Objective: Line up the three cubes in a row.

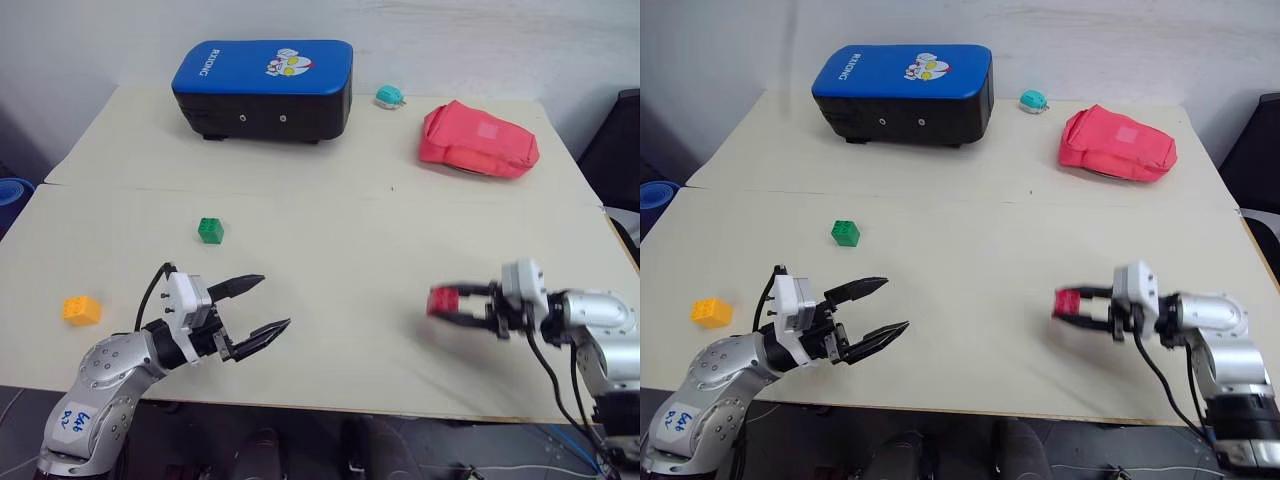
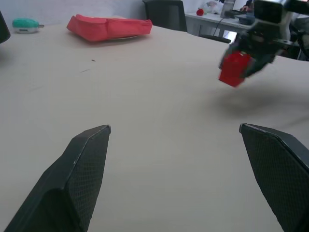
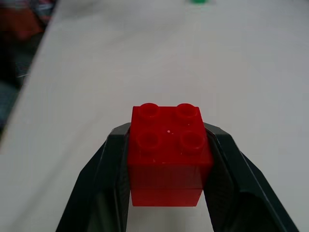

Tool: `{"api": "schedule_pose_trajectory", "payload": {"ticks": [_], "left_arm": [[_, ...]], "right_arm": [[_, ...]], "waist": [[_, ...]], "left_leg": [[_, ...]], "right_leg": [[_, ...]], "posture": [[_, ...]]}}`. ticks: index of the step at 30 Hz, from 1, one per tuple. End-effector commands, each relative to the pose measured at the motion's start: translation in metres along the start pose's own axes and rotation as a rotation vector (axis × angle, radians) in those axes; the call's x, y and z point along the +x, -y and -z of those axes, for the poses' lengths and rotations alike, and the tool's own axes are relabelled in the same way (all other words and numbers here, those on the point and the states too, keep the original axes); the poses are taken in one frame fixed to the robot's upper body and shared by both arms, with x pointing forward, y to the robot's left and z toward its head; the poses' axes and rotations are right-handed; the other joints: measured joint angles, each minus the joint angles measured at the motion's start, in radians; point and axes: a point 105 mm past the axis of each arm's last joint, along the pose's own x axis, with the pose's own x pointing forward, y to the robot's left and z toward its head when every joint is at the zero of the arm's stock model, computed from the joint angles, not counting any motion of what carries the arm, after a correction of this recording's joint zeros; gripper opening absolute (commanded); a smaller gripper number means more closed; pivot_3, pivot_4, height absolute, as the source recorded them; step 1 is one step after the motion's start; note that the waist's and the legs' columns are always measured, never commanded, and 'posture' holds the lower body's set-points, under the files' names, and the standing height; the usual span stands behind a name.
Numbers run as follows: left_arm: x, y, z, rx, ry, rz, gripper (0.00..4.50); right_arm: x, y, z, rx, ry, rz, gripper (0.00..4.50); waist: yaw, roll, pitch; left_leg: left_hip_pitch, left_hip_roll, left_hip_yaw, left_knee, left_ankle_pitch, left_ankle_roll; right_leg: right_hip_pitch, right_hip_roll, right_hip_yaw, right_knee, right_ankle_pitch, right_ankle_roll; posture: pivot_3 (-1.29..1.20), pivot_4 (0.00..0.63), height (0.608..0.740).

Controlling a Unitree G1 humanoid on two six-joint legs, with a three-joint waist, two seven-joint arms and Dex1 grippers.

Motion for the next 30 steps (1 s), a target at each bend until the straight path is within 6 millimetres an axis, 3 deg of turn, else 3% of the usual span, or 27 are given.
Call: {"api": "schedule_pose_trajectory", "payload": {"ticks": [1,7,12,23,30], "left_arm": [[-0.002,0.004,-0.005,0.015,0.002,0.016,4.5],[-0.005,0.01,-0.004,-0.004,-0.019,0.03,4.5],[-0.007,0.011,-0.006,-0.009,-0.03,0.036,4.5],[-0.007,0.008,-0.009,-0.009,-0.052,0.069,4.5],[-0.007,0.009,-0.01,-0.008,-0.059,0.07,4.5]], "right_arm": [[0.013,-0.012,-0.011,-0.07,0.057,-0.059,1.51],[0.044,-0.03,-0.009,-0.074,0.133,-0.085,1.51],[0.05,-0.034,0.001,-0.059,0.127,-0.092,1.51],[0.05,-0.01,0.013,-0.105,0.088,-0.112,1.51],[0.056,-0.006,0.018,-0.064,0.096,-0.11,1.51]], "waist": [[-0.003,0.0,0.0],[0.003,0.0,0.0],[0.004,0.0,0.0],[0.001,0.0,0.0],[0.003,0.0,0.0]], "left_leg": [[0.0,0.0,0.0,0.0,0.0,0.0],[0.0,0.0,-0.001,0.0,0.001,-0.001],[0.0,0.0,-0.001,0.0,0.0,-0.001],[0.0,0.0,-0.001,0.0,0.0,-0.001],[0.0,0.0,-0.001,0.001,0.001,-0.001]], "right_leg": [[0.0,0.0,0.0,0.001,0.0,0.0],[-0.001,0.0,0.0,0.001,0.0,-0.001],[0.0,-0.001,0.0,0.0,0.0,-0.001],[-0.001,-0.001,0.0,0.001,0.0,-0.001],[0.0,-0.001,-0.001,0.001,0.0,-0.001]], "posture": [[0.0,0.15,0.74],[0.0,0.15,0.74],[0.0,0.15,0.74],[0.0,0.15,0.74],[0.0,0.15,0.74]]}}
